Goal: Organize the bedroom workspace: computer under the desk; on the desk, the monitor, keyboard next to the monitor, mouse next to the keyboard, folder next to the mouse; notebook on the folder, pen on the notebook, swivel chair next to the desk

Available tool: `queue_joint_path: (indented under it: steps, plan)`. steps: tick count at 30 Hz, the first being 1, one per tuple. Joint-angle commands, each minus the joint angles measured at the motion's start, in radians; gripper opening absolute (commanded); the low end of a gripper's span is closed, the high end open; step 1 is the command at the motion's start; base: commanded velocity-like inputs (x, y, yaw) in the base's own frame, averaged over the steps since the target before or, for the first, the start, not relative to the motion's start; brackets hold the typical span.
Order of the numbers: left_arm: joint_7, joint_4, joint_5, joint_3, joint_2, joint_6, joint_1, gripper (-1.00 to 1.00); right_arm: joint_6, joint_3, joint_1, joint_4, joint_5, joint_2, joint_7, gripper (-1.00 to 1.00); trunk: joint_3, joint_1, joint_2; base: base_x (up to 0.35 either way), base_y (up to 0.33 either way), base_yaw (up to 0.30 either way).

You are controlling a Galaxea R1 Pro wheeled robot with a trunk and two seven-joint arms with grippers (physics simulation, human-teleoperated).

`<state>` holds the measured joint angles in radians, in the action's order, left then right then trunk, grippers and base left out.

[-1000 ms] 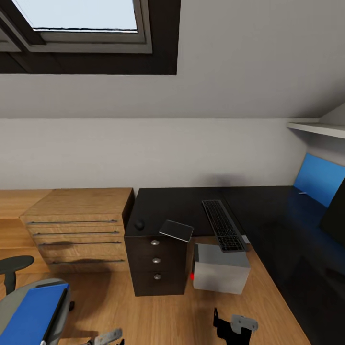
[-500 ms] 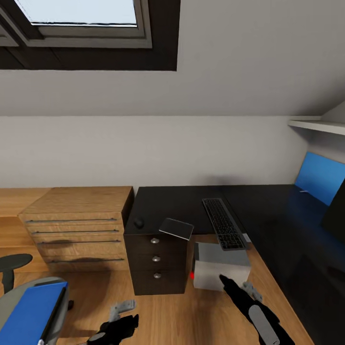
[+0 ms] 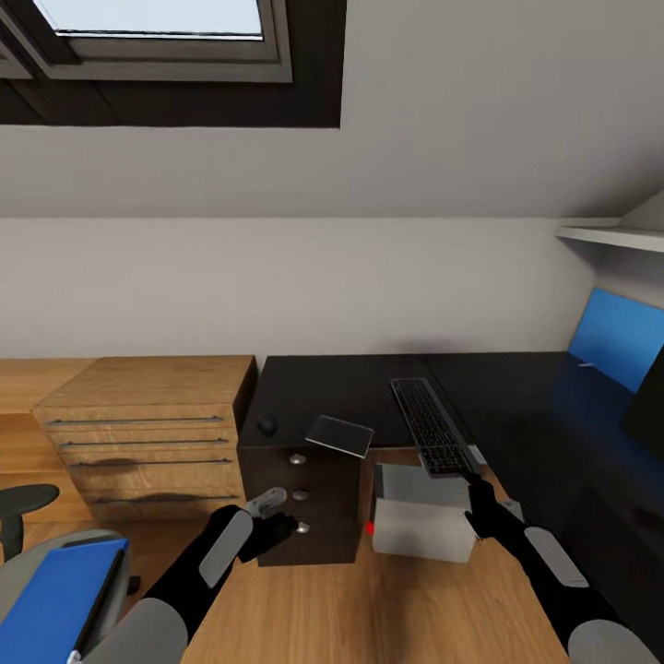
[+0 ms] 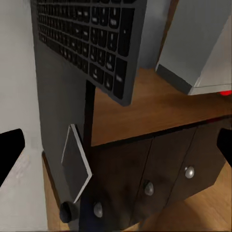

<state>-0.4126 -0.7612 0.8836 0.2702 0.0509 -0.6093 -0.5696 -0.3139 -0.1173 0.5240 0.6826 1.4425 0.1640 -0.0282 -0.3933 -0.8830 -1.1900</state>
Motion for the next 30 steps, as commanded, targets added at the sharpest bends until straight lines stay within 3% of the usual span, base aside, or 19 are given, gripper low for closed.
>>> queue_joint_path:
  steps: [1, 7, 12, 17, 18, 21, 22, 26, 30]
  plan:
    - [-0.009, 0.002, 0.015, 0.007, 0.001, -0.001, -0.004, 1.00, -0.009, -0.002, 0.002, 0.000, 0.015, 0.000, -0.003, 1.00, -0.004, -0.004, -0.008, 0.000, 0.000, 0.000]
    - [-0.010, 0.000, 0.024, 0.095, -0.005, -0.001, -0.012, 1.00, -0.022, 0.004, 0.007, 0.000, 0.037, -0.052, 0.023, 1.00, -0.023, -0.027, -0.050, 0.000, 0.000, 0.000]
    - [-0.013, -0.070, 0.025, 0.119, -0.034, 0.002, -0.014, 1.00, -0.027, 0.005, 0.003, 0.006, 0.035, -0.057, 0.041, 1.00, -0.039, -0.046, -0.085, 0.000, 0.000, 0.000]
    - [-0.042, -0.303, 0.024, 0.129, -0.066, 0.002, 0.048, 1.00, -0.028, 0.005, -0.001, 0.041, 0.036, -0.039, 0.044, 1.00, -0.055, -0.065, -0.120, 0.000, 0.000, 0.000]
    - [-0.071, -0.412, 0.024, 0.133, -0.074, 0.001, 0.096, 1.00, -0.028, 0.005, -0.003, 0.054, 0.036, -0.036, 0.044, 1.00, -0.058, -0.069, -0.127, 0.000, 0.000, 0.000]
    - [-0.134, -0.583, 0.025, 0.138, -0.083, -0.003, 0.171, 1.00, -0.028, 0.005, -0.006, 0.066, 0.036, -0.033, 0.044, 1.00, -0.067, -0.081, -0.148, 0.000, 0.000, 0.000]
    - [-0.183, -0.672, 0.025, 0.139, -0.086, -0.005, 0.217, 1.00, -0.028, 0.005, -0.007, 0.070, 0.036, -0.032, 0.044, 1.00, -0.070, -0.084, -0.155, 0.000, 0.000, 0.000]
    - [-0.264, -0.763, 0.032, 0.142, -0.090, -0.009, 0.288, 1.00, -0.028, 0.005, -0.008, 0.077, 0.036, -0.031, 0.045, 1.00, -0.083, -0.100, -0.183, 0.000, 0.000, 0.000]
    - [-0.290, -0.770, 0.032, 0.144, -0.091, -0.009, 0.312, 1.00, -0.028, 0.005, -0.008, 0.080, 0.035, -0.029, 0.045, 1.00, -0.095, -0.115, -0.211, 0.000, 0.000, 0.000]
